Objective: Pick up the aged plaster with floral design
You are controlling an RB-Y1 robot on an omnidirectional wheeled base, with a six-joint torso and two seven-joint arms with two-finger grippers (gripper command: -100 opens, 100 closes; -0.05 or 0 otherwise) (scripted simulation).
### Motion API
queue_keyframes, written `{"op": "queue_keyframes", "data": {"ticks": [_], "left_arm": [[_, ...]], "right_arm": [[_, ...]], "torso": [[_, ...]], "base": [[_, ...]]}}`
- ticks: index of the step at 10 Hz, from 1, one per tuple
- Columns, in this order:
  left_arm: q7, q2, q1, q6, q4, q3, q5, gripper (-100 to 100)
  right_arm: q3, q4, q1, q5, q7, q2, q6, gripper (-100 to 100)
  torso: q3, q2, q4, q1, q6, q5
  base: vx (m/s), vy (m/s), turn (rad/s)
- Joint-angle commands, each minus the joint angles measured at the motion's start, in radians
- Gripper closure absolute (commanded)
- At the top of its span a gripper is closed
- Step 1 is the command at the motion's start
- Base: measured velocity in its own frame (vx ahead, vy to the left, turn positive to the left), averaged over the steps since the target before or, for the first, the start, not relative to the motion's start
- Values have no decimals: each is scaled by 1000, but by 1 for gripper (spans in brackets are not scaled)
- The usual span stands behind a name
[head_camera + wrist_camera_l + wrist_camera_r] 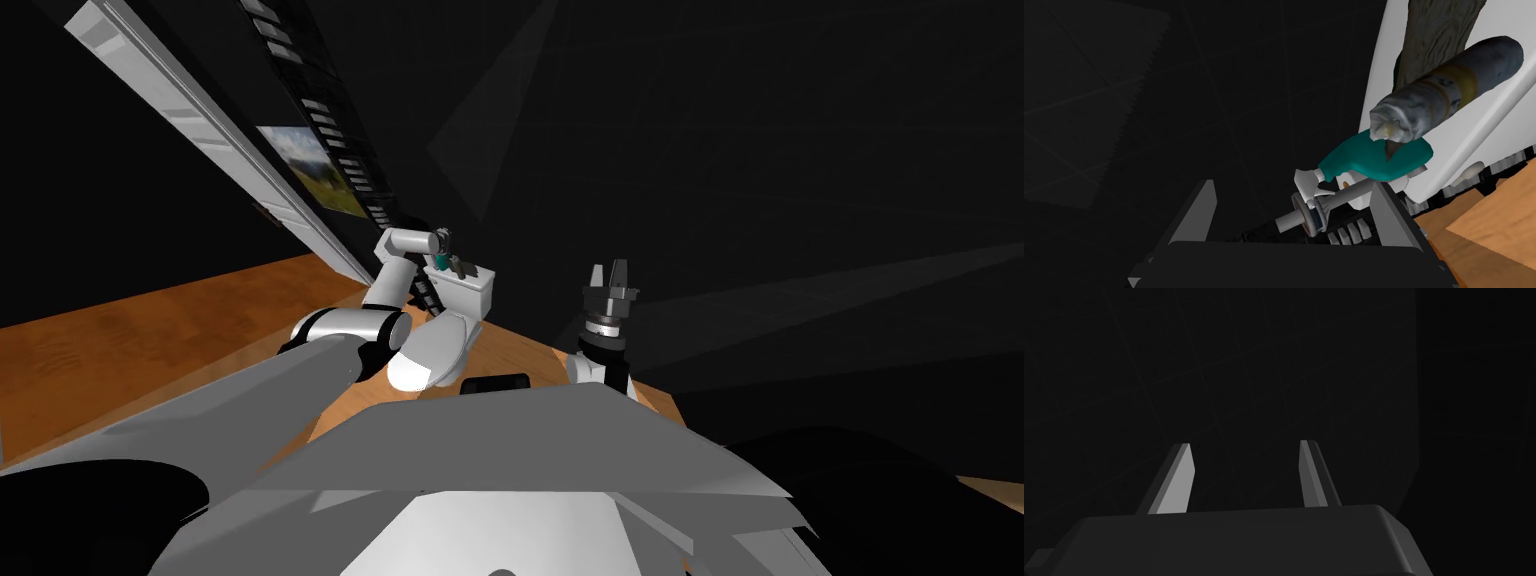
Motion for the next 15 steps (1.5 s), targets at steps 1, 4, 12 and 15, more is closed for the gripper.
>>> {"op": "queue_keyframes", "data": {"ticks": [1,4,12,15], "left_arm": [[4,4,-50,50,50,5,-3,-100],[6,8,-102,121,117,10,-5,-100],[18,14,-250,329,323,24,-22,-100],[21,14,-278,383,384,27,-27,-100]], "right_arm": [[0,0,0,0,0,0,0,0],[0,0,0,0,0,0,0,0],[0,0,0,0,0,0,0,0],[0,0,0,0,0,0,0,0]], "torso": [[0,0,0,0,0,0],[0,0,0,-1,0,0],[-2,-3,-1,0,0,0],[-2,-3,-1,-1,0,0]], "base": [[28,42,-127],[20,27,-55],[41,42,-85],[48,37,-63]]}}
